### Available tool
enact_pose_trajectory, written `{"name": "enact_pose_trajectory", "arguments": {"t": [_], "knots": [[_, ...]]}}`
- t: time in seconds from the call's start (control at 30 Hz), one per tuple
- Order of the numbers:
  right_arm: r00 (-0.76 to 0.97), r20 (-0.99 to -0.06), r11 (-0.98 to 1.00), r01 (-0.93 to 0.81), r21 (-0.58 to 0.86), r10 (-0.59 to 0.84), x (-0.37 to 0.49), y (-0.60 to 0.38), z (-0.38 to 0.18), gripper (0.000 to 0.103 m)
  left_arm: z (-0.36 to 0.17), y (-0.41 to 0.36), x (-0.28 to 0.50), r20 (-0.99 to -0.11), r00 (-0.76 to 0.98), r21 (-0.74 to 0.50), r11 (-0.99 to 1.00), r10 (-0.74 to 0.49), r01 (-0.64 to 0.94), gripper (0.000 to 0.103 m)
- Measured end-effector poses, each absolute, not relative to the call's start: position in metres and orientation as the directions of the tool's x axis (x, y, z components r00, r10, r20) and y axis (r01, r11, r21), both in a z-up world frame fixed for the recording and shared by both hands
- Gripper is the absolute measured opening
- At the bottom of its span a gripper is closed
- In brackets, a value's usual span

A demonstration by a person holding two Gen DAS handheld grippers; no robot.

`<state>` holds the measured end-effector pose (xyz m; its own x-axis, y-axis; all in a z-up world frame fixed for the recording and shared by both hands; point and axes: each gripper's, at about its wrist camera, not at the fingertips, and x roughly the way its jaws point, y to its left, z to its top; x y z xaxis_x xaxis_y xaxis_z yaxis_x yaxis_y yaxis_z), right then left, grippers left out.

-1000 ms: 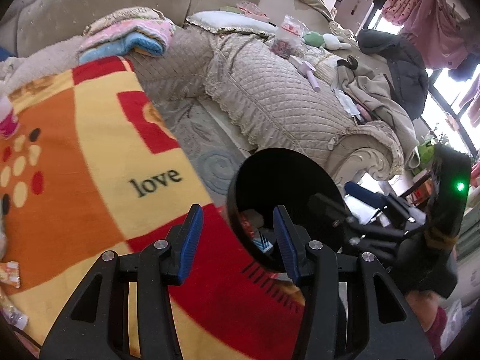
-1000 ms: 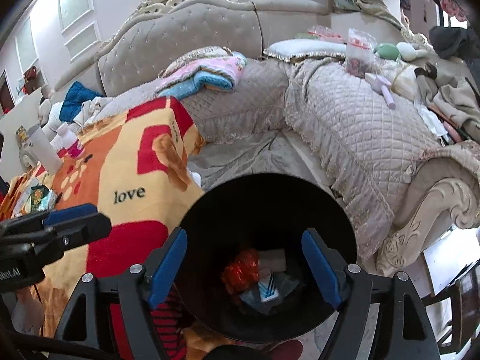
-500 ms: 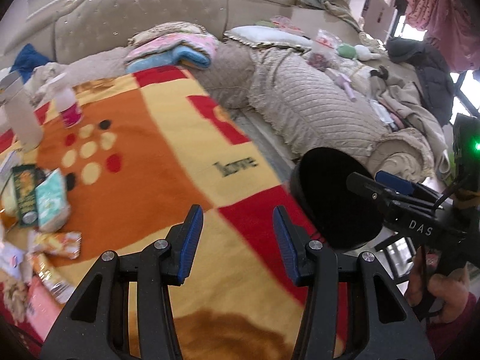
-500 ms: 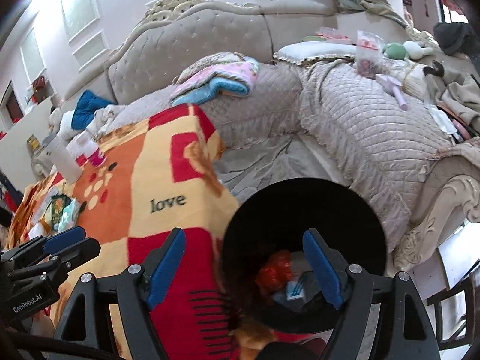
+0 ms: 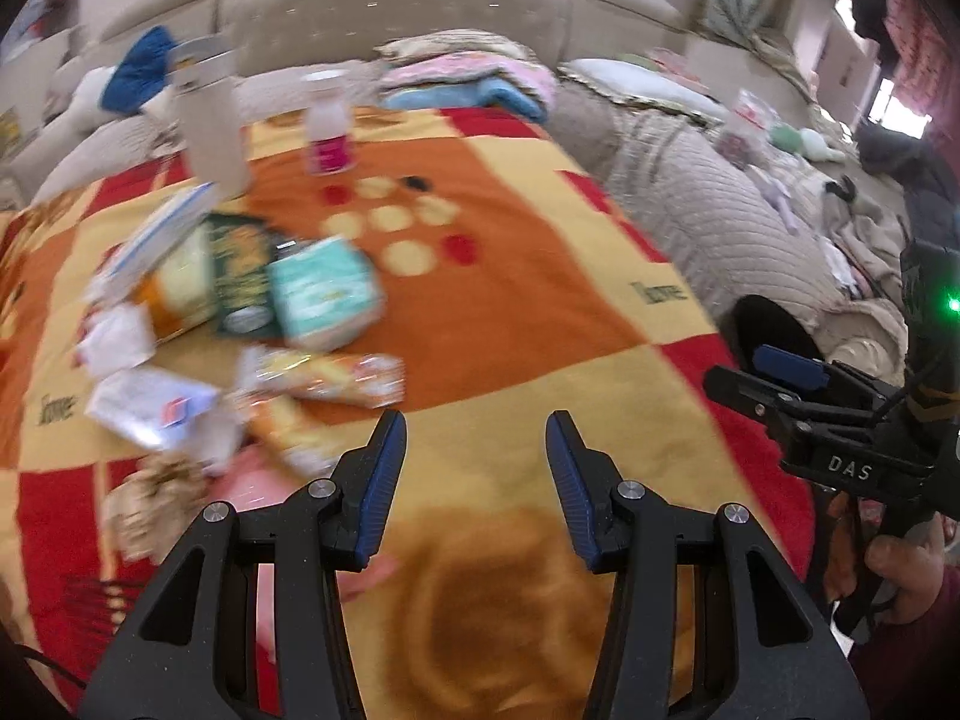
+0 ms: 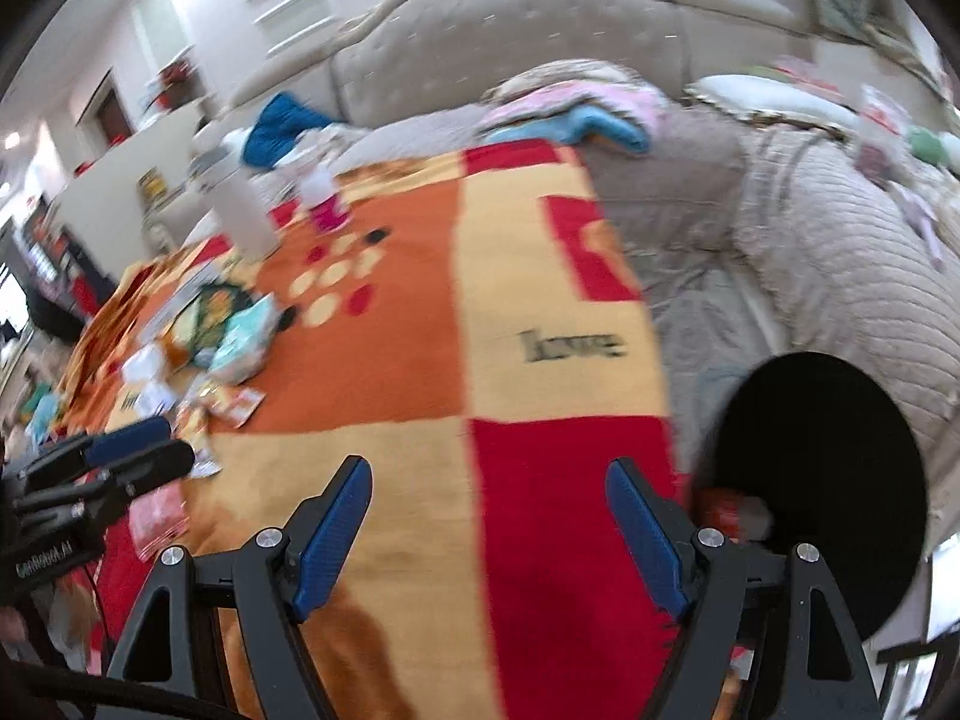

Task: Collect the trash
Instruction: 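Return to the blanket and grasp the crumpled beige tissue with the left tool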

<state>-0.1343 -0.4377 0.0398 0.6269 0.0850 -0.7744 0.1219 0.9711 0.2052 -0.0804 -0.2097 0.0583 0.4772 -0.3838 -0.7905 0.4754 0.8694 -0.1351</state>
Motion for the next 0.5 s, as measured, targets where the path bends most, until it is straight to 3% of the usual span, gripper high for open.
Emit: {"name": "enact_pose_trajectory", "arguments": {"t": [0.37,0.5], "knots": [[0.545,-0.777,0.948,-0.145,0.283,0.316,-0.116,-0.331,0.029,0.078,0.052,-0.083,-0.059,-0.809,0.522,-0.148,0.953,-0.271,0.266,0.047],[0.514,-0.784,0.937,-0.223,0.270,0.349,-0.110,-0.296,0.029,0.078,0.044,-0.062,-0.050,-0.823,0.493,-0.173,0.951,-0.282,0.256,0.049]]}}
